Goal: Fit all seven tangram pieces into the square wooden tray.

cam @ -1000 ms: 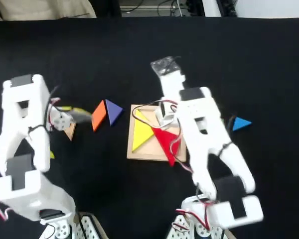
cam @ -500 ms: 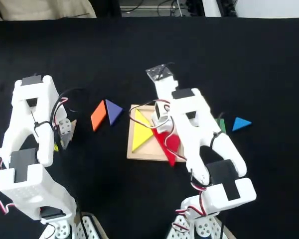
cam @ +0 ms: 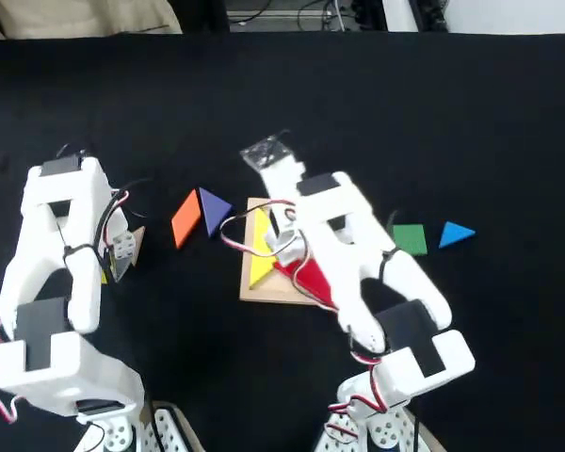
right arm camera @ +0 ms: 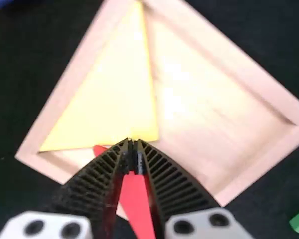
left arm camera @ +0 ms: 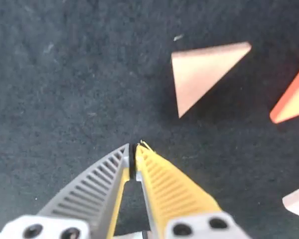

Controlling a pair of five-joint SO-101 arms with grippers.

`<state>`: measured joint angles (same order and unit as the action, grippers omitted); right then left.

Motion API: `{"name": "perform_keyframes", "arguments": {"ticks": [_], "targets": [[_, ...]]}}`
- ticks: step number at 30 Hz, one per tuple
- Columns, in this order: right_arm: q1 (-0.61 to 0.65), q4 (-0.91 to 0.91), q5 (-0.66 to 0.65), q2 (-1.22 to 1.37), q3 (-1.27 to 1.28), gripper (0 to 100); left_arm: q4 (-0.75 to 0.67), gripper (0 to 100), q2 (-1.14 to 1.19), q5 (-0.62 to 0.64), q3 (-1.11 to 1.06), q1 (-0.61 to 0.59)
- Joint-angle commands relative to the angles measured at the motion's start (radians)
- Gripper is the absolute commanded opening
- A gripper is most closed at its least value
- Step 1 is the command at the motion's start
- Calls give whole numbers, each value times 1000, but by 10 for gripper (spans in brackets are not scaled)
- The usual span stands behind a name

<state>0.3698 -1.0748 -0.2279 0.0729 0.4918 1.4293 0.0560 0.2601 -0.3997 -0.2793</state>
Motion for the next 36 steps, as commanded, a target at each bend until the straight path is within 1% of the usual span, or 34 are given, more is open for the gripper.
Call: {"name": "perform_keyframes", "arguments": {"ticks": [1,3,6,10,13,15,17,22,25,31,36], "targets": [[43,-37,-64,-42,-47,11,-18,32,-86,-6,-16,13],[60,-63,-95,-50,-47,11,-49,32,-109,-6,-45,13],[55,-107,-103,-82,-54,11,-86,32,-137,-2,-84,13],[28,-215,-120,-248,-33,11,-109,35,-157,-6,-113,13],[28,-304,-227,-384,68,11,-146,36,-164,-6,-157,13],[25,-305,-293,-450,179,11,-164,36,-178,-6,-183,13],[8,-265,-325,-479,275,11,-170,36,-203,-6,-197,13],[-106,-203,-334,-467,354,11,-170,37,-273,-6,-228,10],[-149,-201,-387,-426,355,11,-170,37,-301,-6,-252,12],[-155,-123,-394,-311,321,11,-170,35,-307,-6,-259,7],[-155,-115,-394,-197,243,11,-170,33,-305,-6,-260,5]]}}
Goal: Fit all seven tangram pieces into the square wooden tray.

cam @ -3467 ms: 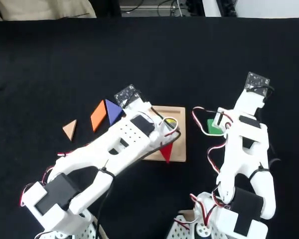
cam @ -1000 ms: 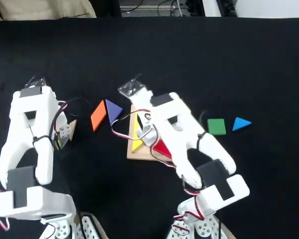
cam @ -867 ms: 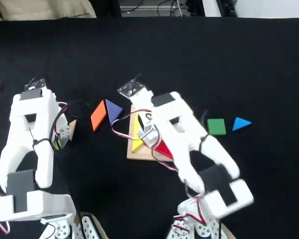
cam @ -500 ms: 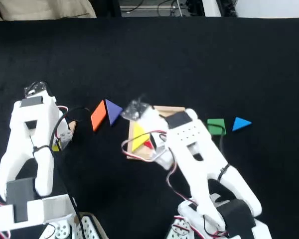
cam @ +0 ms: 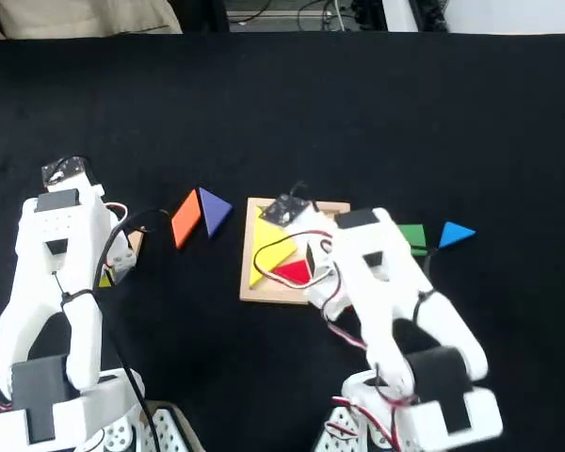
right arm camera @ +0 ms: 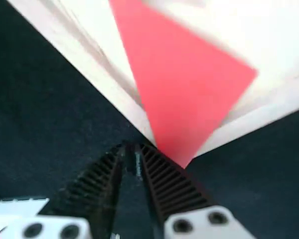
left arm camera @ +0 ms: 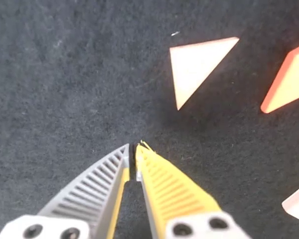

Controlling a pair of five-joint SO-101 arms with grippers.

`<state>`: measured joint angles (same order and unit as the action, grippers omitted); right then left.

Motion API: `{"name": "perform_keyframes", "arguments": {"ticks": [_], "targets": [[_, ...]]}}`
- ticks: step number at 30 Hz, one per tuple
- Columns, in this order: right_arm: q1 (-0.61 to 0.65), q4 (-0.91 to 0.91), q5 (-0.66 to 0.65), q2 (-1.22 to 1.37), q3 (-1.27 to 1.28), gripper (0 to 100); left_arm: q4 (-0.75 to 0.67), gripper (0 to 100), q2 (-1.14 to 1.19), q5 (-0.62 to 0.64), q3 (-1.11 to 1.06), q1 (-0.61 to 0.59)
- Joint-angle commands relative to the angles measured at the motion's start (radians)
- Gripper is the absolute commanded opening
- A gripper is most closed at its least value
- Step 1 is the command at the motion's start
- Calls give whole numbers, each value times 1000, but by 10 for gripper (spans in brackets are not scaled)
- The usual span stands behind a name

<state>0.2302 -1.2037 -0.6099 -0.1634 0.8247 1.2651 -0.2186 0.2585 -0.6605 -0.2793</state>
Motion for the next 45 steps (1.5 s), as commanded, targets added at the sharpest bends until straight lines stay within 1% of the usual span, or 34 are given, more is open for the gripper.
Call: {"name": "perform_keyframes", "arguments": {"ticks": [1,5,7,10,12,15,18,24,30,39,45], "targets": [[-15,14,-12,56,-107,11,-6,33,-31,-5,1,5],[-15,5,2,81,-160,11,-28,33,-31,-5,-16,5],[-15,3,43,56,-174,11,-64,33,-31,-5,-41,4],[-18,5,64,-27,-171,11,-87,33,-40,-5,-61,4],[-51,17,80,-91,-168,11,-89,33,-40,-5,-62,5],[-129,106,160,-151,-165,11,-89,33,-40,-5,-62,8],[-163,169,173,-120,-156,11,-89,33,-40,-6,-62,12],[-164,226,183,56,-199,11,-89,34,-32,-6,-62,8],[-149,226,175,165,-229,11,-89,35,-32,-6,-62,10],[-57,226,181,134,-225,11,-89,36,-32,-6,-62,12],[-41,227,183,79,-185,11,-89,36,-32,-6,-62,12]]}}
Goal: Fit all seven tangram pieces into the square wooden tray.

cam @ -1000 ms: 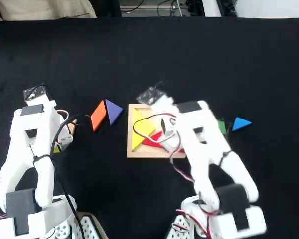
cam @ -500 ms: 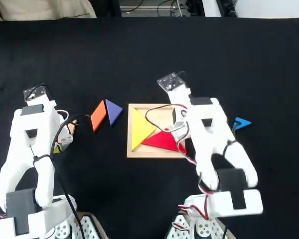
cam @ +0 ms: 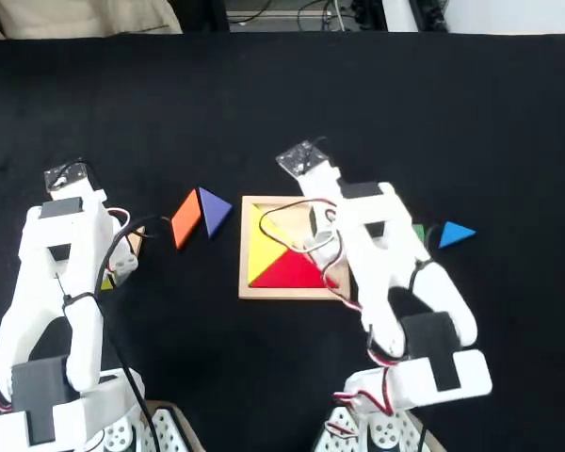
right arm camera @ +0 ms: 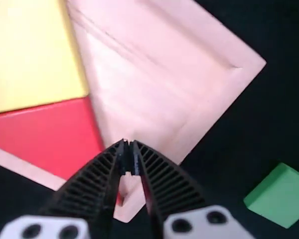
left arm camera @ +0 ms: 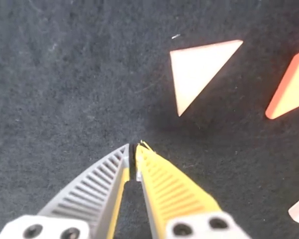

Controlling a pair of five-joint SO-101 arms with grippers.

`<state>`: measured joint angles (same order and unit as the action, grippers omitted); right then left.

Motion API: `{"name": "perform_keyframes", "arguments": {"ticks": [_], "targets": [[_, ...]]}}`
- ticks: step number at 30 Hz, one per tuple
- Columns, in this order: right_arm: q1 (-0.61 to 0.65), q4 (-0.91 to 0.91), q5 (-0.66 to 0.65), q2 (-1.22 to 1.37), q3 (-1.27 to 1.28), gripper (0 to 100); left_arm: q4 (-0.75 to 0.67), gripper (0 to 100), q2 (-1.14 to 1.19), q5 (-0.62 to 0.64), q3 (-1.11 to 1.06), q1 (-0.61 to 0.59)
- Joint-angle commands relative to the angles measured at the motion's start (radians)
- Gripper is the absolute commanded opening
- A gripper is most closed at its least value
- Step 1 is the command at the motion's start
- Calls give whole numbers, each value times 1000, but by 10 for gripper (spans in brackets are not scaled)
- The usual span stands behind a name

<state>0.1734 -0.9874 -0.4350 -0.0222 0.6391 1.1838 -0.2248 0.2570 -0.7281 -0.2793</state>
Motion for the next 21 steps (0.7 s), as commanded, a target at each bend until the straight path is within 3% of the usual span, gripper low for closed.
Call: {"name": "perform_keyframes", "arguments": {"ticks": [1,11,16,21], "targets": [[14,14,8,-68,2,11,-8,36,-26,-5,5,12],[8,43,9,-36,-12,11,-17,36,-26,-29,24,7],[15,-43,74,-183,-51,11,11,33,-35,-160,125,30],[32,-63,86,-329,-58,11,100,33,-35,-166,242,30]]}}
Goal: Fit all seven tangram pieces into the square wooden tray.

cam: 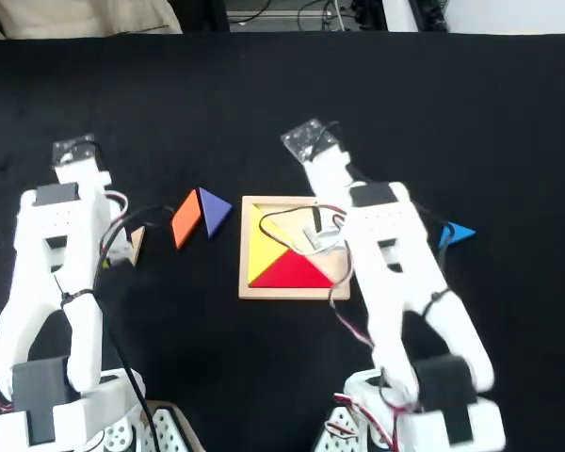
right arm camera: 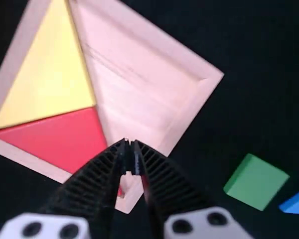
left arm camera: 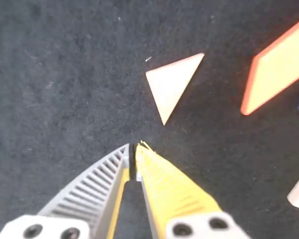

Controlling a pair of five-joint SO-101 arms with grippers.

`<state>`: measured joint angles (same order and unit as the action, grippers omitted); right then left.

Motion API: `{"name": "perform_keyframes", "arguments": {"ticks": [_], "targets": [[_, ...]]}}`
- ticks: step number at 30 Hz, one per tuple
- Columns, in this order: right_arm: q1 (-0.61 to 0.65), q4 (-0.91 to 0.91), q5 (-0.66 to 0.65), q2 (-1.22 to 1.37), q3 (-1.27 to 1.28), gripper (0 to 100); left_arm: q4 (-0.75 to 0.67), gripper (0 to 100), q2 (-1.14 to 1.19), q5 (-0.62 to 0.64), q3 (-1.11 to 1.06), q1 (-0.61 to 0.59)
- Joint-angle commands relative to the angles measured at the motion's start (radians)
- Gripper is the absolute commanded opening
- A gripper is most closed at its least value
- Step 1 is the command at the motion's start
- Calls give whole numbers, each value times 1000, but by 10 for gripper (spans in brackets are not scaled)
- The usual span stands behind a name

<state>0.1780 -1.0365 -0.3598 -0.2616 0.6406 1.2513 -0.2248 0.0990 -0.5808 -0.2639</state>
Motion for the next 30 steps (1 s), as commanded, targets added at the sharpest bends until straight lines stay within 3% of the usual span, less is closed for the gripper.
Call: {"name": "perform_keyframes", "arguments": {"ticks": [1,4,10,14,21,30], "targets": [[38,-31,11,-96,-65,11,31,33,-37,-6,94,12],[117,-100,11,-70,-130,12,-5,32,-37,44,73,-45],[258,-219,112,124,-400,21,-354,32,-35,129,-148,-206],[322,-264,224,312,-590,101,-511,32,-35,133,-260,-217],[411,-261,373,590,-855,189,-531,32,-28,137,-263,-225],[446,-276,430,894,-1150,230,-575,32,-26,137,-272,-189]]}}
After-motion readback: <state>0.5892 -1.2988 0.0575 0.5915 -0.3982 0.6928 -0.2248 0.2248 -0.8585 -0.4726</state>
